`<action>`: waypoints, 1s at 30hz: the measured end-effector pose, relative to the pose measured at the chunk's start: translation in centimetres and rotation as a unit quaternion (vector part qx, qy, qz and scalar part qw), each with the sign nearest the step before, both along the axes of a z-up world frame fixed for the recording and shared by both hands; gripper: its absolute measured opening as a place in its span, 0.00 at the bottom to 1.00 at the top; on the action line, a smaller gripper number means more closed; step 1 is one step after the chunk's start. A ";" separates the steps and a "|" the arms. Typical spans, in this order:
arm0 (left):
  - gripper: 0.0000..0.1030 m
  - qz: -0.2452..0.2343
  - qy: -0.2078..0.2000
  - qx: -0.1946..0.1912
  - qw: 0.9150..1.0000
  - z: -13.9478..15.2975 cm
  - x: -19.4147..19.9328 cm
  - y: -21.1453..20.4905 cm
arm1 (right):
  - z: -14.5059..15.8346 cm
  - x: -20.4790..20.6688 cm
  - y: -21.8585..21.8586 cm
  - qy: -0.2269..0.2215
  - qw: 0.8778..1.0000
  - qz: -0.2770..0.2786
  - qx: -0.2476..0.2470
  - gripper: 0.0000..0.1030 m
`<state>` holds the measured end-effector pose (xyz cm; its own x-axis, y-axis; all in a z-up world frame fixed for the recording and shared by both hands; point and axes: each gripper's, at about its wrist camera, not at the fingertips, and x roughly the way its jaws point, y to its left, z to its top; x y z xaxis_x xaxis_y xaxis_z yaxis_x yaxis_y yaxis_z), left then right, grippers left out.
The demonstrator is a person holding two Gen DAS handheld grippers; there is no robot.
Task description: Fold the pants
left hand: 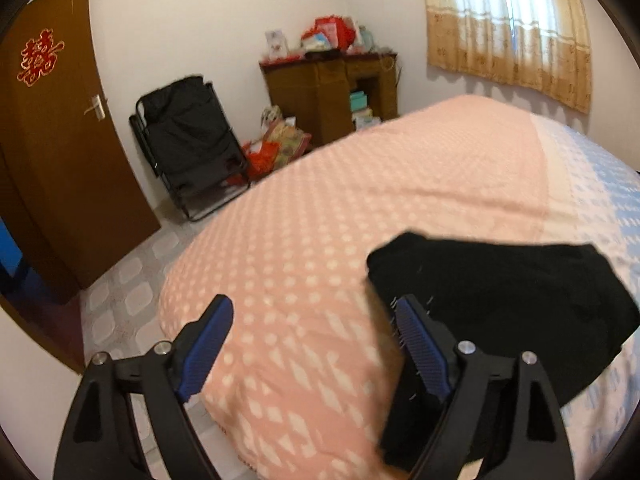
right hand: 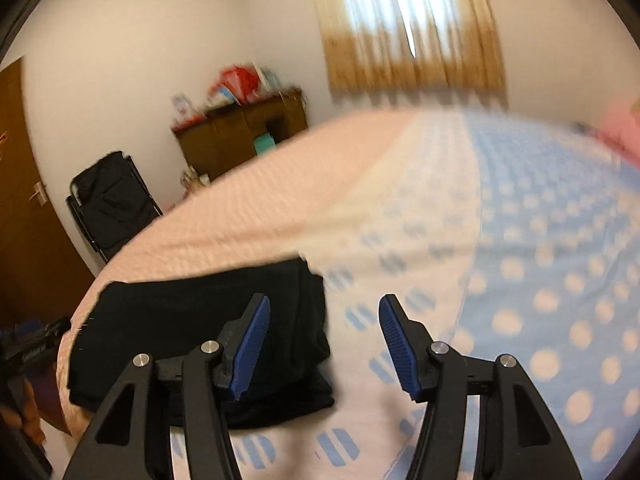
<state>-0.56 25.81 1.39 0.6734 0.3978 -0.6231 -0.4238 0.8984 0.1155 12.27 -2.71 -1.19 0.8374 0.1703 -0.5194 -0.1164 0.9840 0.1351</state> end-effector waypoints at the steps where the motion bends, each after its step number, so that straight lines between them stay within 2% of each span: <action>1: 0.84 -0.006 -0.006 -0.002 1.000 0.3 0.1 -0.3 | 0.5 -0.4 0.9 -0.009 1.000 0.017 -0.009 0.55; 4: 0.84 -0.022 -0.023 0.002 0.999 1.3 1.2 -1.3 | 1.1 -0.9 3.7 -0.019 0.998 0.064 -0.023 0.22; 6: 0.84 -0.036 -0.031 0.002 0.999 1.2 2.4 -1.9 | 0.3 0.1 5.3 0.007 0.996 0.091 -0.021 0.16; 9: 0.84 -0.045 -0.002 0.005 0.999 -0.5 4.0 -2.8 | -2.1 1.5 6.4 0.048 0.993 0.099 -0.032 0.15; 11: 0.84 -0.038 0.026 0.012 0.999 -1.9 4.4 -2.7 | -4.5 2.2 5.9 0.094 0.991 0.097 -0.011 0.15; 13: 0.85 -0.030 0.050 0.007 0.998 -3.8 4.1 -2.1 | -6.2 2.3 5.0 0.116 0.989 0.097 0.012 0.14; 15: 0.86 -0.025 0.054 -0.009 0.998 -5.1 3.2 -1.3 | -6.2 2.2 4.9 0.108 0.989 0.101 0.013 0.14; 17: 0.90 -0.027 0.043 -0.023 0.998 -5.3 2.0 -0.6 | -6.1 2.4 5.3 0.114 0.988 0.108 -0.005 0.14; 21: 0.92 -0.037 0.042 -0.034 0.998 -3.8 0.9 0.4 | -4.7 1.8 4.5 0.115 0.986 0.119 -0.004 0.14; 23: 0.92 -0.032 0.029 -0.045 0.998 -2.5 0.3 1.0 | -3.0 1.1 3.8 0.080 0.990 0.116 0.000 0.14; 26: 0.91 -0.012 -0.005 -0.041 0.999 0.0 0.5 2.4 | -0.5 1.3 3.7 0.040 0.992 0.117 0.001 0.15; 28: 0.91 -0.010 -0.020 -0.033 0.999 0.7 1.6 2.8 | 0.1 2.6 3.9 0.033 0.993 0.117 -0.001 0.15; 30: 0.91 0.006 -0.015 -0.017 1.000 0.7 2.9 3.3 | -0.1 3.8 4.3 0.036 0.993 0.112 -0.007 0.15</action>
